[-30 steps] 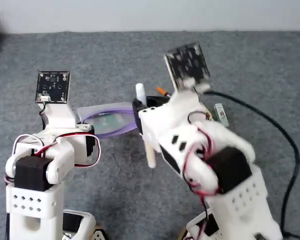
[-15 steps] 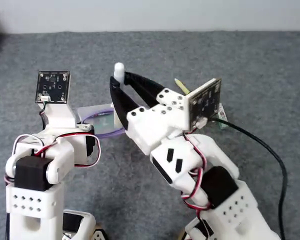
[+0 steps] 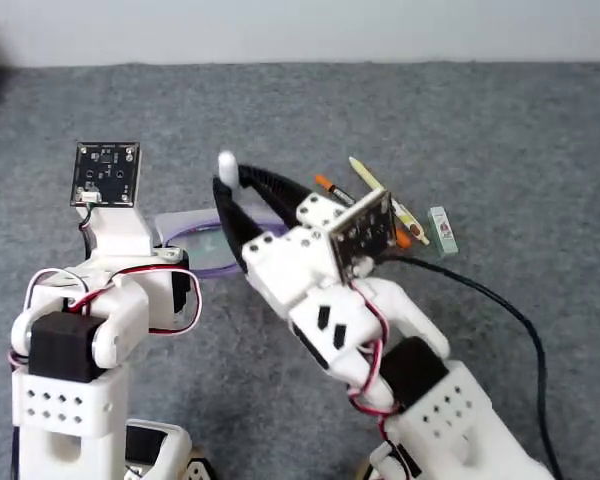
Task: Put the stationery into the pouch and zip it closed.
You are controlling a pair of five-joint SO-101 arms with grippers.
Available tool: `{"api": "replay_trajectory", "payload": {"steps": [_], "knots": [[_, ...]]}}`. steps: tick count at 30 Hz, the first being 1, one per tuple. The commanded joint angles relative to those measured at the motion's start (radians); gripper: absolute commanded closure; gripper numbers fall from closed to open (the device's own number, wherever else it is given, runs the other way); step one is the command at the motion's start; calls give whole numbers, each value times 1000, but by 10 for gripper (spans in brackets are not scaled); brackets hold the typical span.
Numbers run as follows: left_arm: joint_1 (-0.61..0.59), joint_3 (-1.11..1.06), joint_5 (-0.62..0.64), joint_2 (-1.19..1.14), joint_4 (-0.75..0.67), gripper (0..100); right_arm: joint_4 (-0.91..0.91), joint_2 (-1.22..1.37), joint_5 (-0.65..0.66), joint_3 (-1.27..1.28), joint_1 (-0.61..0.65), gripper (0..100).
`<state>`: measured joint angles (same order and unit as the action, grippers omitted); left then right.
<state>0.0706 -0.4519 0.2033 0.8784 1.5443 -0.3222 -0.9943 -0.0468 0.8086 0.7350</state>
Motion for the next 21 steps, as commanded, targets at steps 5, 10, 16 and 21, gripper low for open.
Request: {"api": "replay_trajectory", "payload": {"steps": [5,10,16,21], "knots": [[8,12,8,-2,-5,988,-269,-137,60,-5,41,988],[8,12,8,-2,-5,988,-331,-145,103,-9,79,901],[8,15,8,-2,-5,988,-360,-148,104,-12,134,853],[8,16,8,-2,-5,988,-414,-148,101,-74,128,853]]}}
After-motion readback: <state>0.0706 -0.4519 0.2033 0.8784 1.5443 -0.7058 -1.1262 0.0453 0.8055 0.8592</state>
